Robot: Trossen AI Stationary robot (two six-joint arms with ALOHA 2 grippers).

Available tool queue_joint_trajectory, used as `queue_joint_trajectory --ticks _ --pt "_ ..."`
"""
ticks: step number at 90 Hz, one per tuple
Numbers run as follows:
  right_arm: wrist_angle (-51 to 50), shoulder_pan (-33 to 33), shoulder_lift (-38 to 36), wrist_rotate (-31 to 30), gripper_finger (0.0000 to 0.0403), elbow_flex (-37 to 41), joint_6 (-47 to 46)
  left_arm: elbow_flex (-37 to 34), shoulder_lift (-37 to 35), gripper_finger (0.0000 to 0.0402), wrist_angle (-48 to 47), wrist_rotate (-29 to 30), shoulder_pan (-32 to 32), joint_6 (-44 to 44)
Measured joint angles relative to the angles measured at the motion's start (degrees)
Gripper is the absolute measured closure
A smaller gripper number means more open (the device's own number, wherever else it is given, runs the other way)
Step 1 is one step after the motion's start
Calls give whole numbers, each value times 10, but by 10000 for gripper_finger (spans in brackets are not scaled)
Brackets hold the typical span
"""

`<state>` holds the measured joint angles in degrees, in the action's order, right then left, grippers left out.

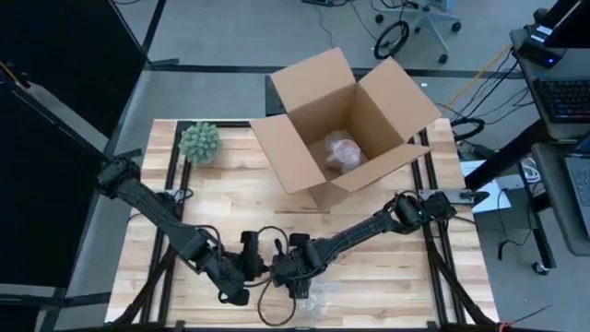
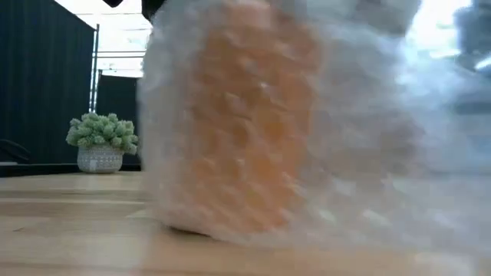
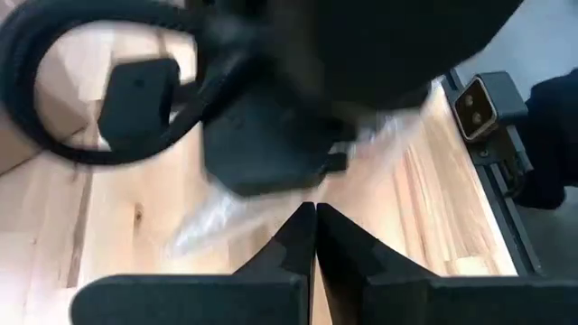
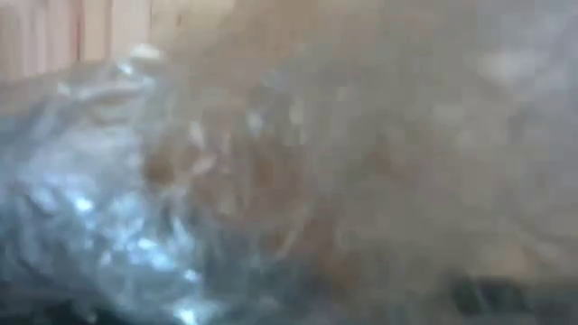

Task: Wrap mug
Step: Put the wrapped orange mug into the cardboard box

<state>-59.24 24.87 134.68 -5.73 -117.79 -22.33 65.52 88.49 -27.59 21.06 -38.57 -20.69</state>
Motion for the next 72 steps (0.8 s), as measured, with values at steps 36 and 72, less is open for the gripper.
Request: queue_joint_trajectory --ticks 36,72 --pt "-87 29 -142 -107 372 -87 25 0 -9 402 -3 0 -11 1" --pt "80 -34 -325 -213 372 -90 192 0 -11 402 -4 0 -11 0"
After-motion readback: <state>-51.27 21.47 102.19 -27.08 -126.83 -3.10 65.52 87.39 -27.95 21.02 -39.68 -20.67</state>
